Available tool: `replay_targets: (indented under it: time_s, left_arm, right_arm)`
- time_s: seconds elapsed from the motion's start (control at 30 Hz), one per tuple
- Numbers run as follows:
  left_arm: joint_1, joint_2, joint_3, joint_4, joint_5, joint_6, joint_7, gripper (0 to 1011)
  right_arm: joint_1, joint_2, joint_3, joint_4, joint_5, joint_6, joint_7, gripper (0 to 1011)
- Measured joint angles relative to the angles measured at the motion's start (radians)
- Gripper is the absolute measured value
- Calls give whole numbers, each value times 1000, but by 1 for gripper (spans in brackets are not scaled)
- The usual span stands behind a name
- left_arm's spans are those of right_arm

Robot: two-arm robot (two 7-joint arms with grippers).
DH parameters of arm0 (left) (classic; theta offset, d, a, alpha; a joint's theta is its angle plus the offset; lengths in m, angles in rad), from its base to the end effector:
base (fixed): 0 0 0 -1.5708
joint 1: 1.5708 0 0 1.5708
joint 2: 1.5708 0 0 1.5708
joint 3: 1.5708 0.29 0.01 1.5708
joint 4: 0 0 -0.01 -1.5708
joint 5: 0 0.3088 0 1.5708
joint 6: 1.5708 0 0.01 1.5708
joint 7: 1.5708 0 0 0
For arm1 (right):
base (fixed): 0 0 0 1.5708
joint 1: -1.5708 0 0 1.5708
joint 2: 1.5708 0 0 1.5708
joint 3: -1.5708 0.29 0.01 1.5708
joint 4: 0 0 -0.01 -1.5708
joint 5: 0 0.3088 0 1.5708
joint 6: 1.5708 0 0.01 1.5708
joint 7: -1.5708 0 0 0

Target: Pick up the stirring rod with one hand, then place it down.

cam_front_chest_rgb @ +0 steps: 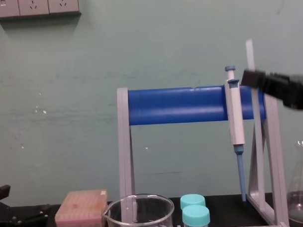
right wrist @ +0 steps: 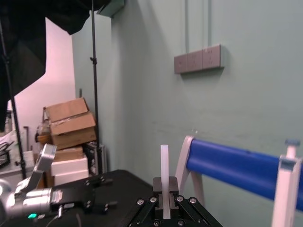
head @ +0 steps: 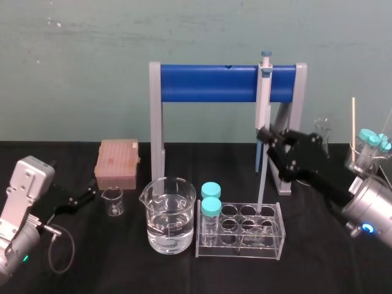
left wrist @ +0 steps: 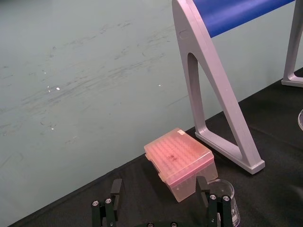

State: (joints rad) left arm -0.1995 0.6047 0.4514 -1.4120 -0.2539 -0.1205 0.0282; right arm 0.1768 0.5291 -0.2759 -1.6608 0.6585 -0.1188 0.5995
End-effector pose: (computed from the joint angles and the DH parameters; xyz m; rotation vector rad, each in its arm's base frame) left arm 0.3581 0.0827 -0.3023 0.3045 -0.2850 1.2479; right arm 0.3600 -0.0599 -0.2183 0.2206 -0.1283 -0.6829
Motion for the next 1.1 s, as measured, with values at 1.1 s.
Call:
replay_targets:
  time_s: [1.1]
  left_arm:
    - [0, 0, 0, 0, 0, 0, 0, 1000]
  right_arm:
    - [125, -73, -117, 294, -22, -42, 69, 68]
